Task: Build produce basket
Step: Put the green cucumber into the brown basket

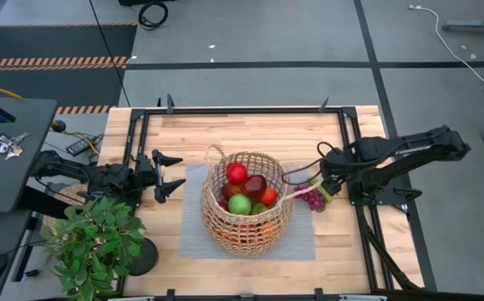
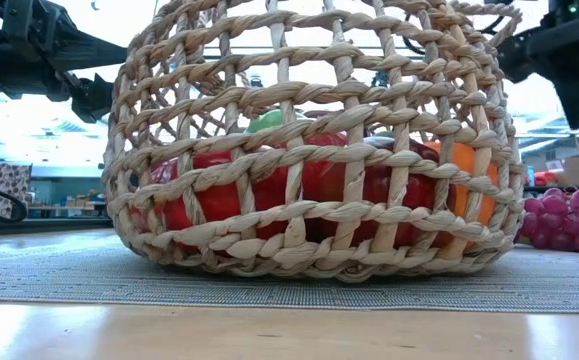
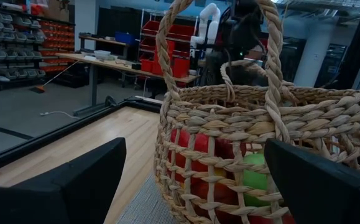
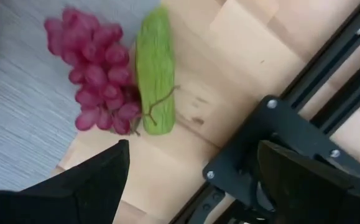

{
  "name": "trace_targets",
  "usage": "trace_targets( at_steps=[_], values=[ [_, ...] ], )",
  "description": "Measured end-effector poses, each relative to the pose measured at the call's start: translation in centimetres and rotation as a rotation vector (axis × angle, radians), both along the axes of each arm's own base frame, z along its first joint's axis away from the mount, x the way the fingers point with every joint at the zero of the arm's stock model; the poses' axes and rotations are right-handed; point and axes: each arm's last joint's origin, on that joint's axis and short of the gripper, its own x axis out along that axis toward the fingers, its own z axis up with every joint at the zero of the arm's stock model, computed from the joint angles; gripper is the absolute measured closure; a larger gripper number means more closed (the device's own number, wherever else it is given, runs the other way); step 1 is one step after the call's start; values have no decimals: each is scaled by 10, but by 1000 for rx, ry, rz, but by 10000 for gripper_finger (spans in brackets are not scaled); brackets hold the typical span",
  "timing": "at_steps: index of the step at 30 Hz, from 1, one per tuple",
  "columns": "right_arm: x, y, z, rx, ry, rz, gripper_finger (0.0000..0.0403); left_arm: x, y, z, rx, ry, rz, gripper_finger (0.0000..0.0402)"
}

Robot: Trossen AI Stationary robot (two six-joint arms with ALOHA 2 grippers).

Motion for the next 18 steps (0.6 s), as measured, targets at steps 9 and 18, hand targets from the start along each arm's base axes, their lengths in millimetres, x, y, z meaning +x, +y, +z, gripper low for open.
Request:
trace_targets(
  at_steps=[9,18],
  values=[
    [8,10,-36,109,-19,31,48,0,0,0,0,0,0,12],
    [27,10,-52,40,67,78,57,0,0,0,0,-1,-1,12]
  ],
)
